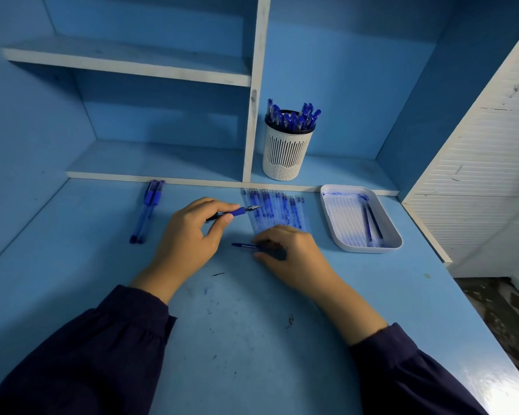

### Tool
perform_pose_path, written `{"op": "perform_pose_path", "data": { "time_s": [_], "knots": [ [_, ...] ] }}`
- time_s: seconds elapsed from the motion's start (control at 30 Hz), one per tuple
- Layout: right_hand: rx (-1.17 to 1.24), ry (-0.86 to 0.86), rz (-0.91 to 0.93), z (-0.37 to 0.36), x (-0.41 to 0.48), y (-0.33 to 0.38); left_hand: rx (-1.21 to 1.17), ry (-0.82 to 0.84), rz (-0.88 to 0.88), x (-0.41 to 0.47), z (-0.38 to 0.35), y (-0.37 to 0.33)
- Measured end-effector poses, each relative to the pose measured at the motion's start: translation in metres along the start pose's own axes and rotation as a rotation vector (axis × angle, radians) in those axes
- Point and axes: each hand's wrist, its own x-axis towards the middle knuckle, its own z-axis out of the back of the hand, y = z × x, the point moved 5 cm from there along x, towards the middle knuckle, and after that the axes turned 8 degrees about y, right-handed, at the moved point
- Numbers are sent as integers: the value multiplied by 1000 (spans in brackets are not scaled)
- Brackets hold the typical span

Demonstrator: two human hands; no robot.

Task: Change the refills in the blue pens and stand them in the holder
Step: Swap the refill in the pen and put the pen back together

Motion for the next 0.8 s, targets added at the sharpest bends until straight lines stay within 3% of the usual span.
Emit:
{"op": "perform_pose_path", "data": {
  "time_s": [0.17,0.47,0.8],
  "knots": [
    [49,-34,-35,3,-1,-1,-8,17,5,-2,-1,-3],
    [372,-360,-222,33,-5,-19,-17,48,-13,-4,-4,-6],
    [334,-323,-156,33,-3,-11,-43,76,-22,-4,-9,-9]
  ]
}}
